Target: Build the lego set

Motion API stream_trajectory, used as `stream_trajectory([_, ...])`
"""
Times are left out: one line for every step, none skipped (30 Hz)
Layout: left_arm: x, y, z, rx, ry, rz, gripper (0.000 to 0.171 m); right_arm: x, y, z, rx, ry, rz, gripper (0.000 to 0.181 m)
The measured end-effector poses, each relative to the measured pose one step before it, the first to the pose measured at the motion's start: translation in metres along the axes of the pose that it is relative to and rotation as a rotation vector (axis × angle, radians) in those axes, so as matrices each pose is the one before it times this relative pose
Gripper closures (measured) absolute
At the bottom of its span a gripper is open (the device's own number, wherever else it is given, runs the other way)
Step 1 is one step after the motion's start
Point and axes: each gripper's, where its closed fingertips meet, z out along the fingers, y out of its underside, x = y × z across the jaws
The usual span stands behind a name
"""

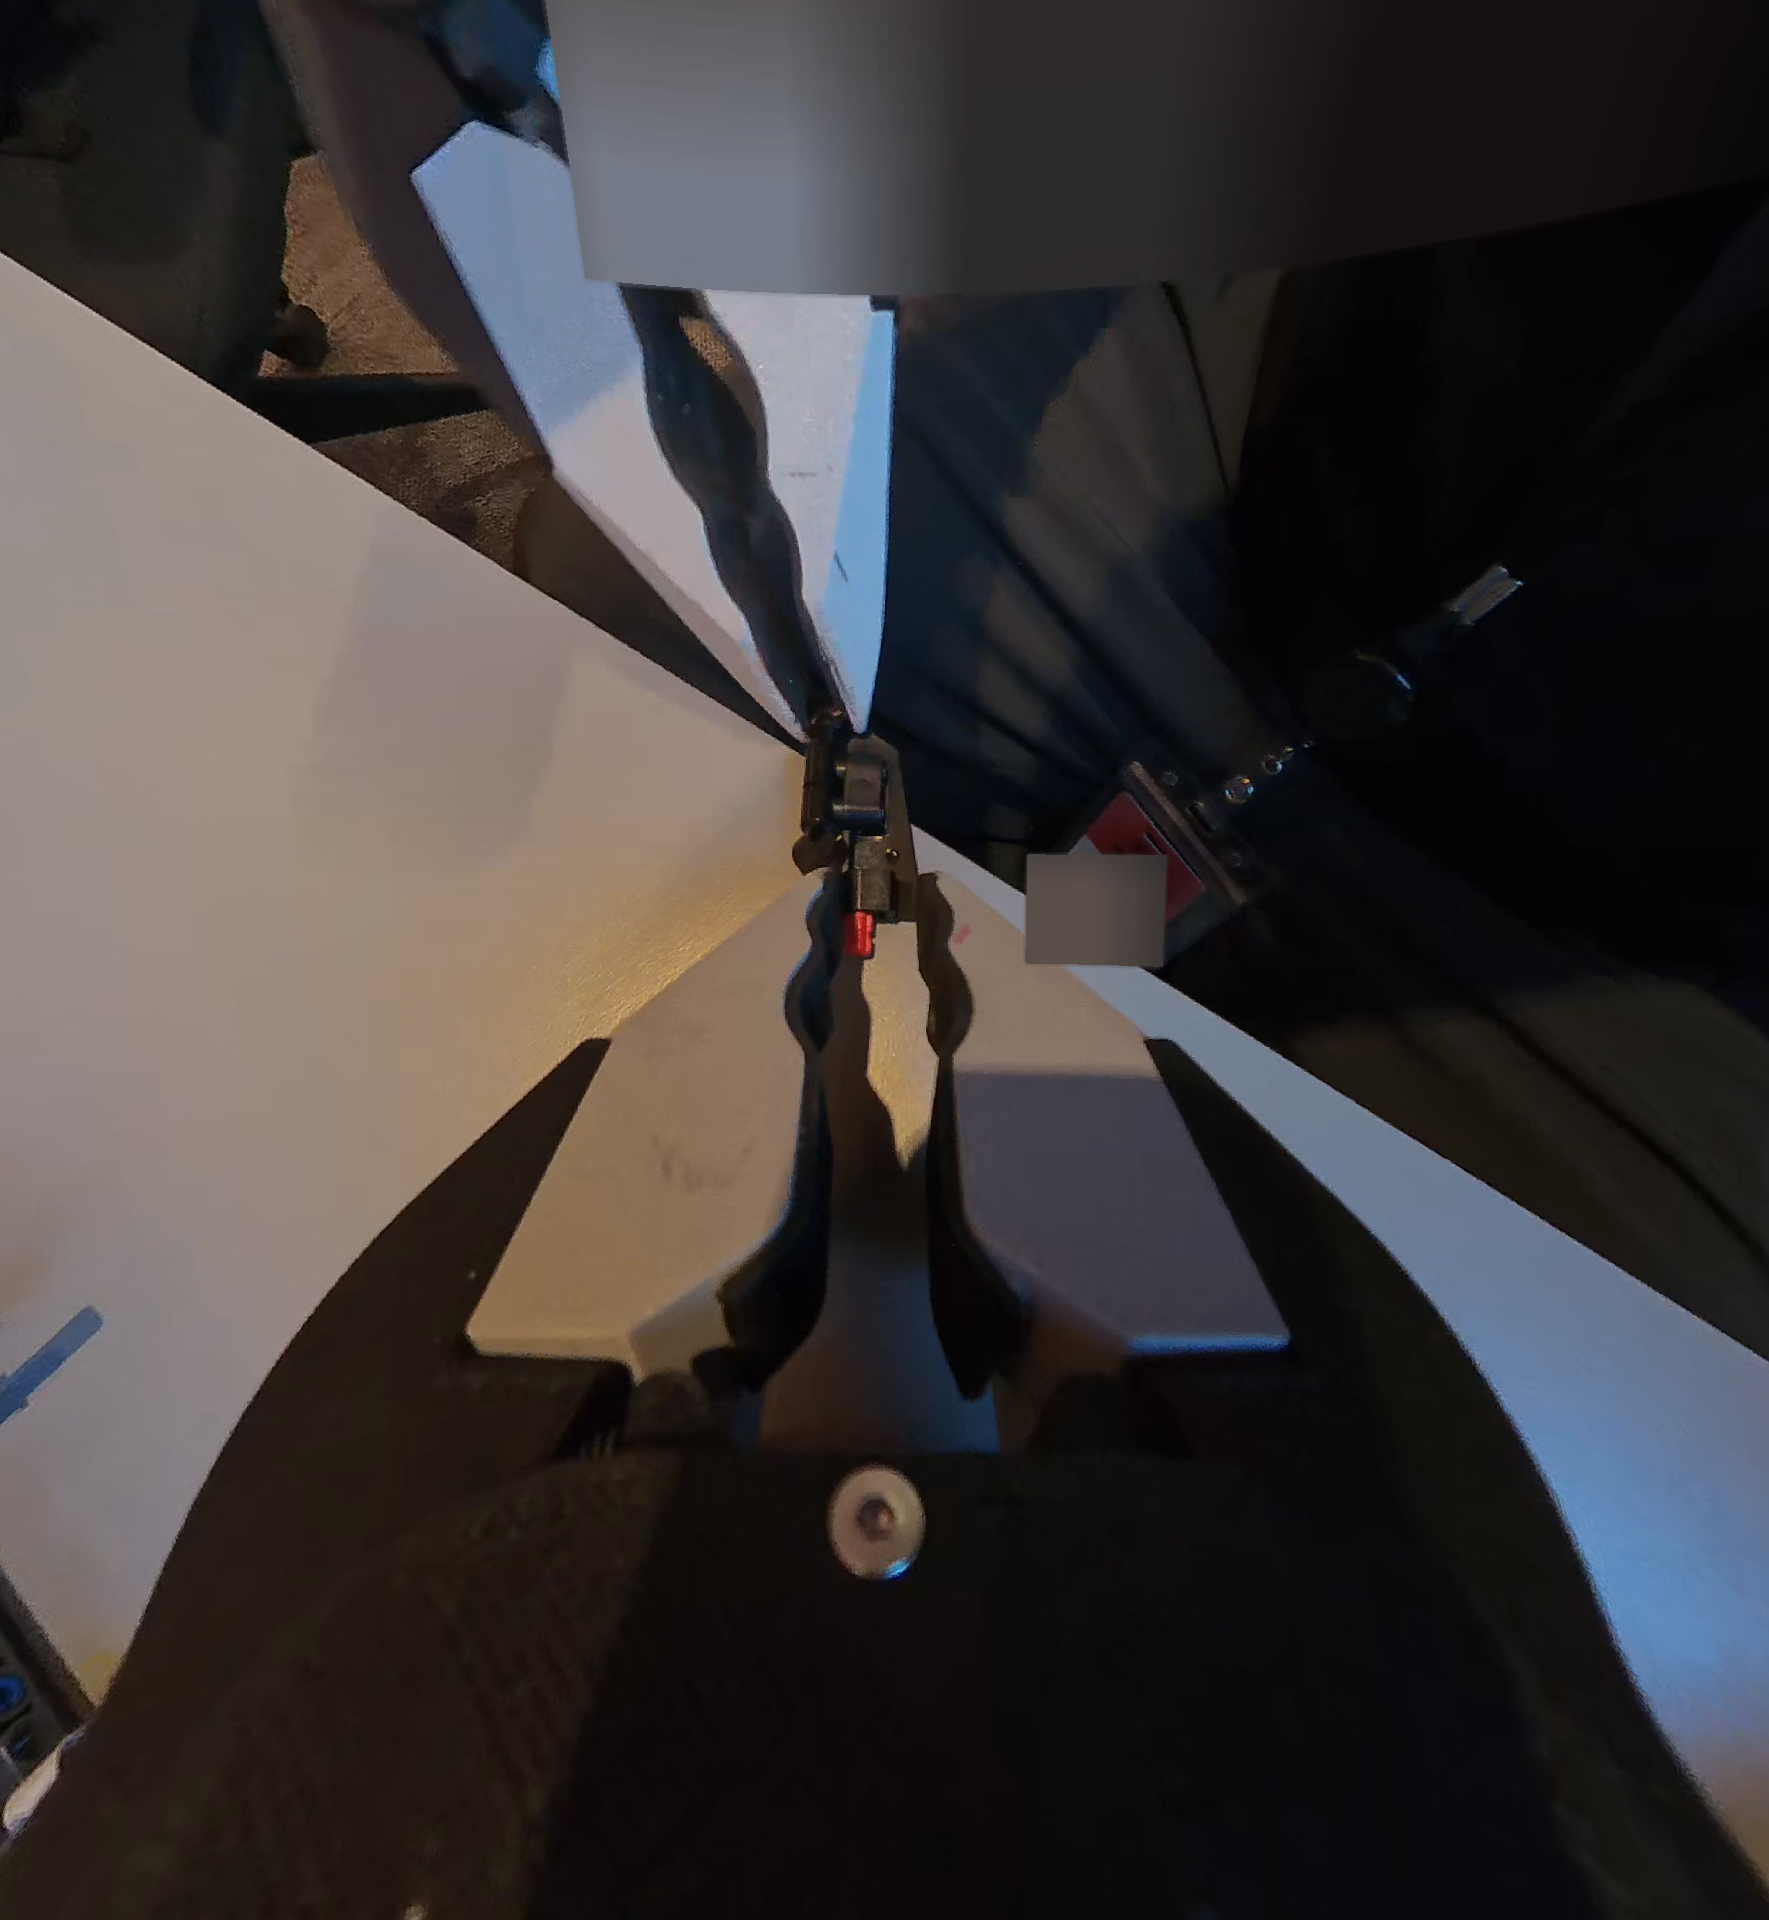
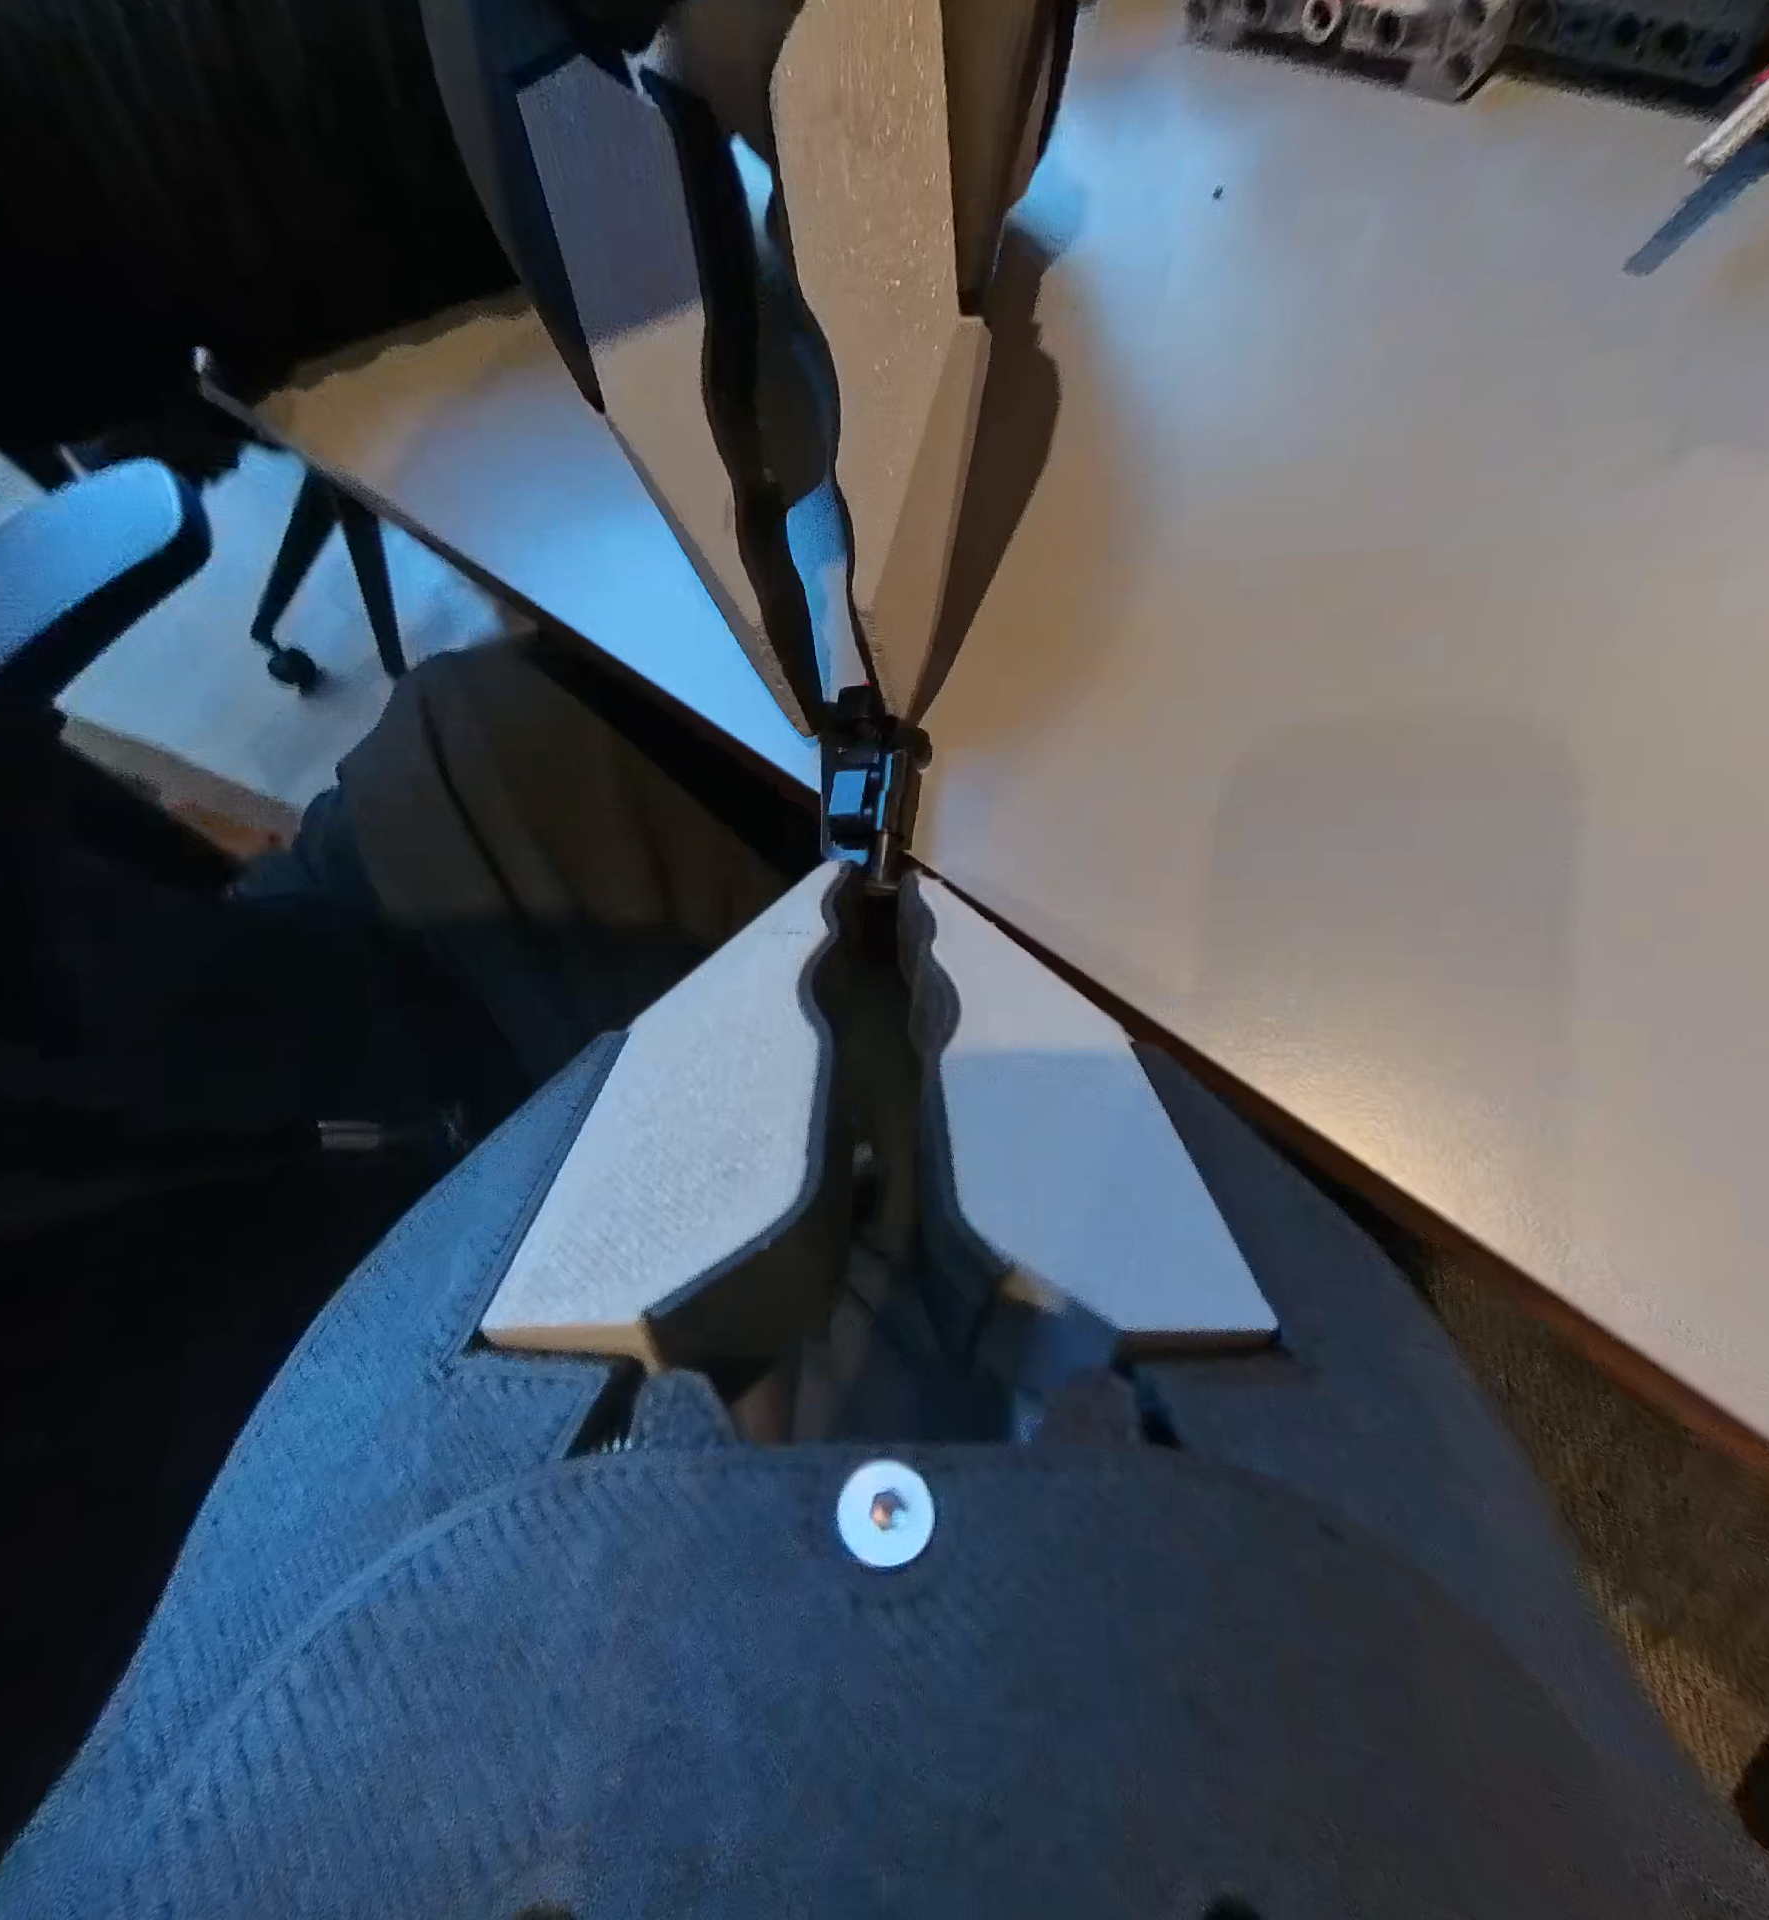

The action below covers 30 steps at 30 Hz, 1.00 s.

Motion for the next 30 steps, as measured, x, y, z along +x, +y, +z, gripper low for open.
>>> stream_trajectory([0.00009, -0.00044, 0.00079, -0.00012, 0.0003, 0.0036, 0.161, -0.00007, -0.00057, 0.00051, -0.0264, -0.0157, 0.0045, 0.176])
stream_trajectory([0.00016, -0.00063, 0.00078, -0.00117, 0.0001, 0.0044, 0.161, -0.00039, -0.00118, 0.00081, -0.0213, -0.0232, 0.0142, 0.177])
stream_trajectory([-0.00008, -0.00019, 0.00010, -0.00061, 0.0001, -0.0003, 0.161, -0.00060, -0.00077, 0.00002, -0.0207, -0.0278, 0.0182, 0.177])
stream_trajectory([-0.00084, 0.00011, -0.00031, 0.00224, -0.0031, -0.0071, 0.161, 0.00080, -0.00156, -0.00092, -0.0065, -0.0158, 0.0149, 0.177])
stream_trajectory([-0.00087, 0.00007, -0.00032, 0.00121, -0.0053, -0.0038, 0.162, 0.00072, -0.00132, -0.00065, 0.0050, -0.0062, 0.0077, 0.177])
stream_trajectory([-0.00021, -0.00001, 0.00018, -0.00035, -0.0029, 0.0006, 0.161, 0.00014, 0.00004, -0.00016, 0.0055, -0.0004, 0.0041, 0.177])
stream_trajectory([-0.00025, -0.00002, 0.00016, 0.00016, -0.0039, 0.0001, 0.161, -0.00003, 0.00008, -0.00004, 0.0122, 0.0055, 0.0011, 0.177])
stream_trajectory([-0.00013, -0.00002, 0.00017, -0.00005, -0.0024, -0.0026, 0.161, -0.00012, 0.00013, 0.00001, 0.0210, 0.0079, 0.0033, 0.177])
stream_trajectory([-0.00004, -0.00003, -0.00002, 0.00056, -0.0023, -0.0031, 0.161, -0.00008, -0.00016, 0.00010, 0.0339, 0.0111, 0.0021, 0.177])
stream_trajectory([-0.00023, 0.00010, 0.00001, 0.00033, -0.0043, -0.0004, 0.161, -0.00007, -0.00023, -0.00011, 0.0446, 0.0160, -0.0089, 0.177])
stream_trajectory([-0.00033, -0.00008, 0.00034, 0.00061, -0.0054, 0.0023, 0.161, -0.00003, 0.00006, -0.00023, 0.0462, 0.0186, -0.0175, 0.176])
stream_trajectory([-0.00019, -0.00009, 0.00022, 0.00026, -0.0024, 0.0014, 0.161, -0.00022, -0.00013, -0.00043, 0.0412, 0.0172, -0.0246, 0.177])
stream_trajectory([-0.00008, -0.00009, 0.00003, 0.00084, 0.0006, -0.0008, 0.161, -0.00095, -0.00070, -0.00065, 0.0361, 0.0122, -0.0331, 0.177])
stream_trajectory([-0.00024, -0.00007, 0.00003, 0.00047, -0.0015, 0.0004, 0.161, -0.00080, -0.00070, -0.00099, 0.0240, 0.0102, -0.0398, 0.177])
stream_trajectory([0.00005, 0.00000, -0.00015, 0.00000, -0.0011, 0.0020, 0.161, -0.00037, -0.00055, -0.00151, 0.0124, 0.0095, -0.0413, 0.175])
stream_trajectory([-0.00006, 0.00001, -0.00001, 0.00002, -0.0010, 0.0008, 0.162, 0.00027, -0.00097, -0.00166, 0.0085, 0.0075, -0.0338, 0.174])
stream_trajectory([0.00003, 0.00007, 0.00007, 0.00000, 0.0001, -0.0003, 0.162, -0.00028, -0.00047, -0.00198, -0.0001, -0.0029, -0.0200, 0.173])
stream_trajectory([-0.00014, 0.00003, -0.00003, 0.00004, 0.0004, -0.0004, 0.162, -0.00058, -0.00086, -0.00218, -0.0005, -0.0094, -0.0119, 0.173])
stream_trajectory([0.00002, 0.00002, -0.00003, 0.00015, 0.0005, -0.0005, 0.162, -0.00061, -0.00120, -0.00243, 0.0033, -0.0107, -0.0167, 0.171])
stream_trajectory([-0.00005, -0.00001, 0.00001, 0.00009, -0.0002, 0.0002, 0.162, 0.00069, -0.00004, -0.00249, -0.0029, -0.0030, -0.0233, 0.170])
stream_trajectory([-0.00006, -0.00007, -0.00008, 0.00007, -0.0009, 0.0011, 0.162, 0.00214, 0.00169, -0.00230, -0.0130, 0.0051, -0.0292, 0.169])
stream_trajectory([-0.00002, 0.00004, -0.00006, 0.00017, -0.0010, 0.0013, 0.162, 0.00298, 0.00248, -0.00191, -0.0156, 0.0074, -0.0322, 0.168])
stream_trajectory([-0.00007, 0.00000, -0.00001, 0.00010, -0.0010, 0.0011, 0.162, 0.00259, 0.00198, -0.00123, -0.0123, 0.0049, -0.0267, 0.168])
stream_trajectory([-0.00004, -0.00007, 0.00006, 0.00017, -0.0006, 0.0006, 0.162, -0.00103, 0.00060, -0.00004, -0.0073, -0.0132, -0.0224, 0.168])
stream_trajectory([-0.00005, 0.00007, -0.00008, 0.00009, 0.0005, -0.0006, 0.162, -0.00171, -0.00078, 0.00106, -0.0045, -0.0091, -0.0242, 0.168])
stream_trajectory([-0.00009, -0.00002, 0.00002, 0.00004, 0.0002, -0.0004, 0.162, -0.00064, -0.00028, 0.00227, -0.0083, 0.0047, -0.0297, 0.168])
stream_trajectory([0.00000, 0.00002, -0.00003, 0.00002, -0.0014, 0.0012, 0.162, -0.00146, 0.00094, 0.00345, -0.0160, 0.0025, -0.0298, 0.168])
stream_trajectory([-0.00016, -0.00004, -0.00010, -0.00028, -0.0043, 0.0029, 0.162, -0.00073, 0.00137, 0.00412, -0.0196, 0.0075, -0.0220, 0.168])
stream_trajectory([-0.00016, 0.00038, -0.00041, -0.00053, -0.0088, -0.0009, 0.162, -0.00050, 0.00017, 0.00406, -0.0096, 0.0091, -0.0132, 0.170])
stream_trajectory([0.00024, 0.00121, -0.00132, -0.00068, -0.0117, -0.0063, 0.161, -0.00118, -0.00168, 0.00324, 0.0027, -0.0005, -0.0022, 0.173])
